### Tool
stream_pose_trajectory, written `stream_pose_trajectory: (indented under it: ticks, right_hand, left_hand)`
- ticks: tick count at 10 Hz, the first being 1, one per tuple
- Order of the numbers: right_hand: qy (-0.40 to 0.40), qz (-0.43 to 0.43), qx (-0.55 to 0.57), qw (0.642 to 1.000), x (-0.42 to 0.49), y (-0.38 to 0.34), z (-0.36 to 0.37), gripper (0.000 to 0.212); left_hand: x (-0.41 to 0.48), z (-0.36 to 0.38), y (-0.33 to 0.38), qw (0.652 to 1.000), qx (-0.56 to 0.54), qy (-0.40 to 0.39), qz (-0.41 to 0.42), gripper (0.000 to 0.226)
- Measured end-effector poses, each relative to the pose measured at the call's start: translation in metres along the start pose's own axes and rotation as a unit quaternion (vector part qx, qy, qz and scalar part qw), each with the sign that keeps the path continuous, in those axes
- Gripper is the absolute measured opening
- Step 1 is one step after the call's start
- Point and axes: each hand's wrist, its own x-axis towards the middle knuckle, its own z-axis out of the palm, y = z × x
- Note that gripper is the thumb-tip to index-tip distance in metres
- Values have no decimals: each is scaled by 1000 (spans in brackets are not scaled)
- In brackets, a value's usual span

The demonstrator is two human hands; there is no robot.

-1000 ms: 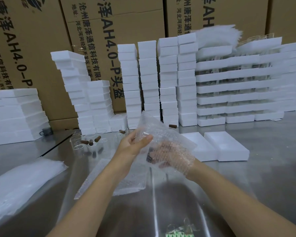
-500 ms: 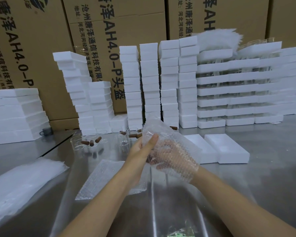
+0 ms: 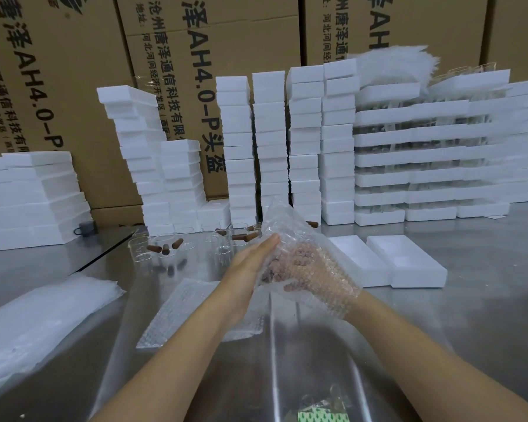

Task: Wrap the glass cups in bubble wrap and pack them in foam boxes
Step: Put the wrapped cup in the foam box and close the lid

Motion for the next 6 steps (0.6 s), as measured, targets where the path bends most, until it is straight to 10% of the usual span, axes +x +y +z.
stream_pose_trajectory:
  ticks: [2, 5, 6]
  right_hand:
    - [135, -167, -84, 973, 24, 5, 5, 15]
    - [15, -61, 45, 997, 19, 3, 8, 123]
    - [15, -58, 51, 997, 23, 7, 7, 102]
  left_hand:
    - [4, -19, 8, 989, -97, 114, 18, 83]
    - [5, -36, 11, 991, -128, 36, -32, 51]
    - [4, -32, 9, 997, -72, -11, -40, 59]
